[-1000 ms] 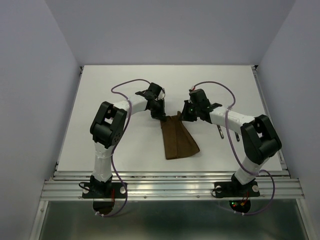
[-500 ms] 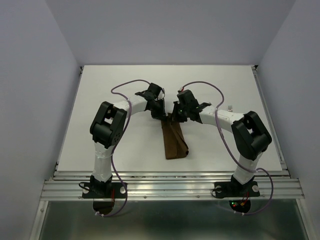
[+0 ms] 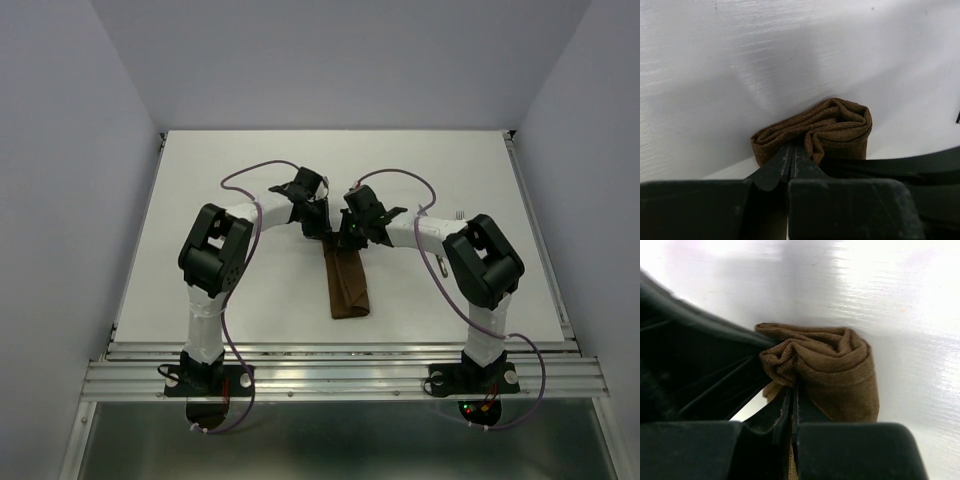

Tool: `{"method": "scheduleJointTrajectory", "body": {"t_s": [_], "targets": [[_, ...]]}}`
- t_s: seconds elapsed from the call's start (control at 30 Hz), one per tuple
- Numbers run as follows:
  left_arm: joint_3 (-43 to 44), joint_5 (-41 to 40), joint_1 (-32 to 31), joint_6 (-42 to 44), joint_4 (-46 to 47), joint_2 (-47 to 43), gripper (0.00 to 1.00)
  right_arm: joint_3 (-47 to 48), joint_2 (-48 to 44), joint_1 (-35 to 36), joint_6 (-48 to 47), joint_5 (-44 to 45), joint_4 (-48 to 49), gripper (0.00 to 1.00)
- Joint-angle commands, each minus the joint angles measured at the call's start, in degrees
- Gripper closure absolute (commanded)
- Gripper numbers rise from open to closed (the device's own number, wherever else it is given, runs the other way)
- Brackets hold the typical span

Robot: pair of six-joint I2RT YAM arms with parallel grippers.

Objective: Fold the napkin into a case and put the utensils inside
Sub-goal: Fold the 2/3-rectangle-folded napkin at the center of the board, then smooth out the smaller rectangle-folded napkin at the center of the board.

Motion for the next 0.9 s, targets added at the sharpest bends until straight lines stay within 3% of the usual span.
{"method": "scheduleJointTrajectory", "body": {"t_s": [0.0, 0.5, 0.87], "targets": [[-2.2, -0.1, -0.3, 0.1, -3.2, -3.4, 1.0, 2.3, 1.5, 0.5, 1.6, 2.3, 1.5, 0.99], [-5.4, -0.5, 1.9, 0.4, -5.3, -13.4, 1.0, 2.2, 1.8, 0.5, 1.5, 2.5, 0.7, 0.99], [-10.0, -0.9, 3.8, -0.9, 1.6, -9.3, 1.0, 3.3, 0.2, 0.5, 0.6, 3.1, -1.1, 0.99]]}}
